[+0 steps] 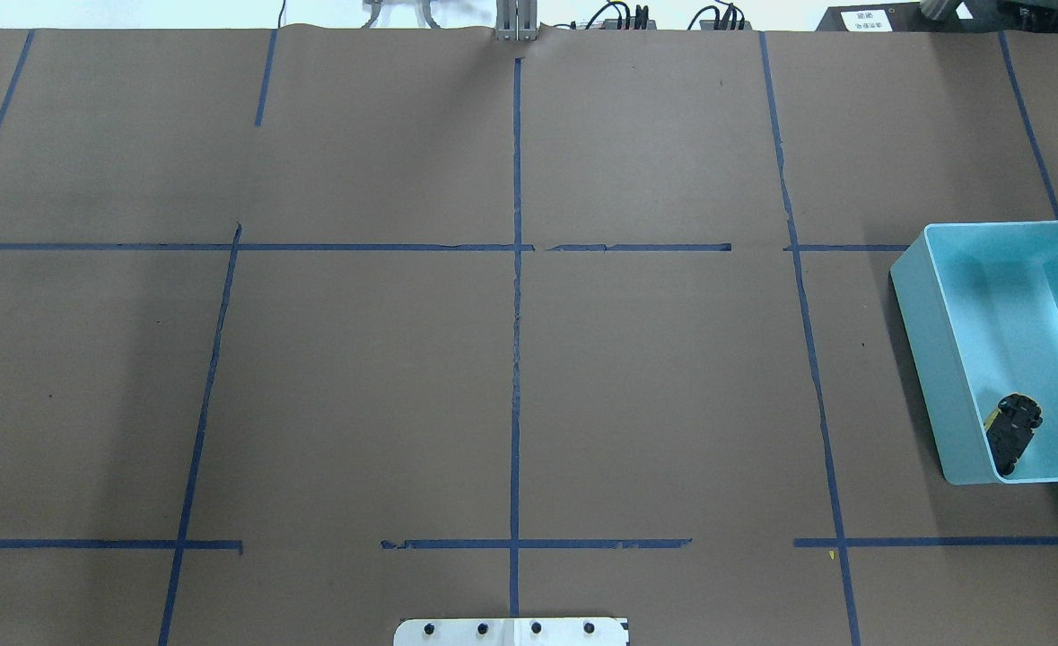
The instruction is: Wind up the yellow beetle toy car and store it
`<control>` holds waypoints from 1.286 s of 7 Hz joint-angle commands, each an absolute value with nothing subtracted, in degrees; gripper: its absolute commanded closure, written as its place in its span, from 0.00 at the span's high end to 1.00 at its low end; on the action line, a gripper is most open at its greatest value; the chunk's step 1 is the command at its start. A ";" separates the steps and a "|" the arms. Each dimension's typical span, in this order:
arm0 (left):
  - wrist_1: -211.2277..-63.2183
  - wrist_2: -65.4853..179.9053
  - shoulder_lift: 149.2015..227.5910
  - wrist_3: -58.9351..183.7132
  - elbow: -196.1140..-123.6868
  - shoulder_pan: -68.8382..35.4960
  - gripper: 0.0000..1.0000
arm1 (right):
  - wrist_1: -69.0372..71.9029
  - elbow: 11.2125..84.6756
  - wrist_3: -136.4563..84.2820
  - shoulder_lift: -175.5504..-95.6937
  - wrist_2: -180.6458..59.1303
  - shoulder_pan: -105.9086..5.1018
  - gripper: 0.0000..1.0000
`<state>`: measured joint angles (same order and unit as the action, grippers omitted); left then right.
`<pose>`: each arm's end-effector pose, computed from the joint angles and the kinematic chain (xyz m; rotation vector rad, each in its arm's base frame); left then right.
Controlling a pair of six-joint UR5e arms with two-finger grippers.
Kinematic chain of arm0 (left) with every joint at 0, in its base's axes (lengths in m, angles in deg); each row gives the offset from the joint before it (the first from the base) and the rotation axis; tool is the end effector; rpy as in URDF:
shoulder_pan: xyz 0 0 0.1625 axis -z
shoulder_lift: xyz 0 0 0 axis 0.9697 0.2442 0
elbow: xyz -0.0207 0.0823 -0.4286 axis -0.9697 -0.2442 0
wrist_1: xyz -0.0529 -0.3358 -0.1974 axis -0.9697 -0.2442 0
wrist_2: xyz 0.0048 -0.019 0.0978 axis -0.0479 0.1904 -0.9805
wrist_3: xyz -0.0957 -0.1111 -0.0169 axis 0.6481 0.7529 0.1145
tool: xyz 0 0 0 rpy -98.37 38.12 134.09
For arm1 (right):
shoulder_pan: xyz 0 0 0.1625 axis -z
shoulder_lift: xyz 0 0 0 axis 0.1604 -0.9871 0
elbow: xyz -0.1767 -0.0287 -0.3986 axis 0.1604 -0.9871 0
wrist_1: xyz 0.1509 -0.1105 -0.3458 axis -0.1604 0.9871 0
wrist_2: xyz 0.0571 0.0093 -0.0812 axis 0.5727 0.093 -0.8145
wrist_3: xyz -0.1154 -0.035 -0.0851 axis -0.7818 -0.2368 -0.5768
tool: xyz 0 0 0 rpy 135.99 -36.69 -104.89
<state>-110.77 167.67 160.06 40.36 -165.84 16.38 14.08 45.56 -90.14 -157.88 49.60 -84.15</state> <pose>-0.0501 -0.3974 0.7193 0.0276 0.7333 0.0713 0.0585 -0.4492 0.7180 0.3189 -0.7065 -0.7268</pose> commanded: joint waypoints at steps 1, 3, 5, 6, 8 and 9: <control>-110.77 167.78 160.19 40.36 -165.79 16.42 0.99 | 15.74 42.40 -67.16 -158.53 49.90 -90.69 1.00; -110.77 167.69 160.28 40.28 -165.70 16.33 0.99 | 15.74 42.31 -60.52 -159.15 48.94 -91.32 1.00; -110.77 167.69 160.19 40.28 -165.61 16.42 0.99 | 15.74 42.22 -60.43 -159.94 46.75 -91.58 1.00; -110.77 167.69 160.19 40.28 -165.61 16.33 0.99 | 15.74 42.22 -60.43 -160.82 46.56 -91.58 1.00; -110.77 167.69 160.19 40.28 -165.70 16.42 0.99 | 15.74 42.31 -60.43 -160.91 46.56 -91.93 1.00; -110.77 167.69 160.19 40.28 -165.70 16.33 0.99 | 15.74 42.40 -60.43 -161.09 46.56 -92.46 1.00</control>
